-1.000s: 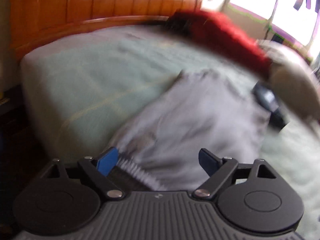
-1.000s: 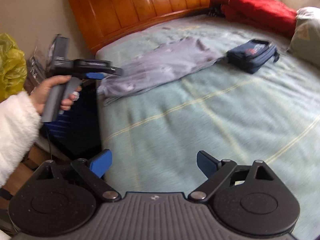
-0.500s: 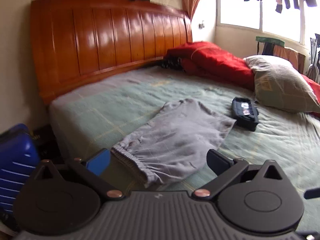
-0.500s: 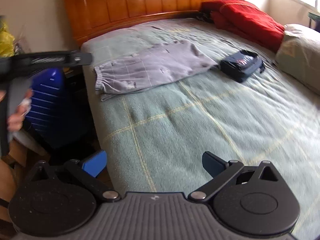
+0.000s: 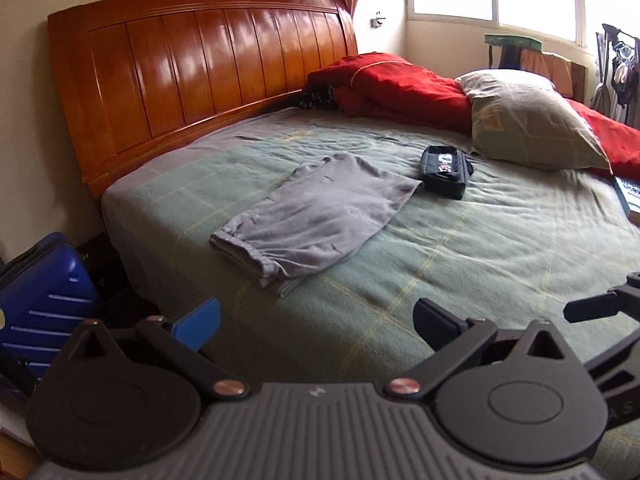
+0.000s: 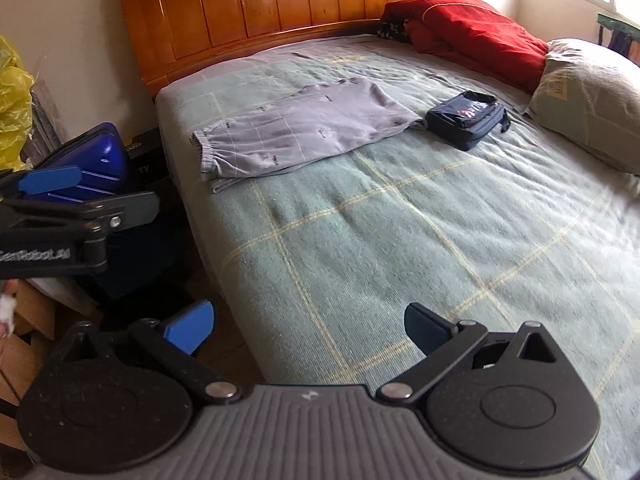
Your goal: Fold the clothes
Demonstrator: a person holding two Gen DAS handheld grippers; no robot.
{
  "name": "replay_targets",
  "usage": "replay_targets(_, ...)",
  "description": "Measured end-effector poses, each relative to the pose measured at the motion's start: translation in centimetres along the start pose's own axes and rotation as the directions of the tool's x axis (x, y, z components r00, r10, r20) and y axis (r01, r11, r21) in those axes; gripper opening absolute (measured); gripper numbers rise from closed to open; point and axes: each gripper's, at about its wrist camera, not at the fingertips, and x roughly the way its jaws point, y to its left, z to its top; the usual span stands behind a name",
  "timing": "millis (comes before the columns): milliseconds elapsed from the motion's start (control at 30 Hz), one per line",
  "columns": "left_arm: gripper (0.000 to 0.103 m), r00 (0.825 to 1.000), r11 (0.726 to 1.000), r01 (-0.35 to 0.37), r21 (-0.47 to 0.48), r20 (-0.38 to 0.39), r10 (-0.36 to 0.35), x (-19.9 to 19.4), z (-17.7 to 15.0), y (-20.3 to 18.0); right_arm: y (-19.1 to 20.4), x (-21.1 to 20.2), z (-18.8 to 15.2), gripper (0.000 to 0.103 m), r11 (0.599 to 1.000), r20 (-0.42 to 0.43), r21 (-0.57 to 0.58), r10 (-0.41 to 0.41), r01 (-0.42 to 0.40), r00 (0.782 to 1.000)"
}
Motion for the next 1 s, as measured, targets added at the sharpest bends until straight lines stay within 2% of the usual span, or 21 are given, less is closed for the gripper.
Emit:
replay_targets(267, 0.102, 0.999, 1.000, 0.002, -0.015, -0.035, -0.003, -1.8, -0.9, -0.1, 0.6, -1.0, -0.8, 0.103, 1.000, 0.004, -0.005, -0.024, 0.024, 1.000)
replay_targets(500, 0.102, 0.999, 1.000, -0.026, -0.012, -0.036, 0.026, -3.1, -1.3, -0.4, 1.7, -2.7, -0.8, 0.103, 0.998, 0.041, -0.041, -0.044, 0.046, 0.998)
replay_targets(1000, 0.102, 0.999, 1.000, -0.015, -0.017, -0.039, 0.014, -4.7, -1.2, -0.5, 2.5, -4.1, -0.9, 0.103, 0.997, 0.058, -0.061, -0.044, 0.047, 0.997)
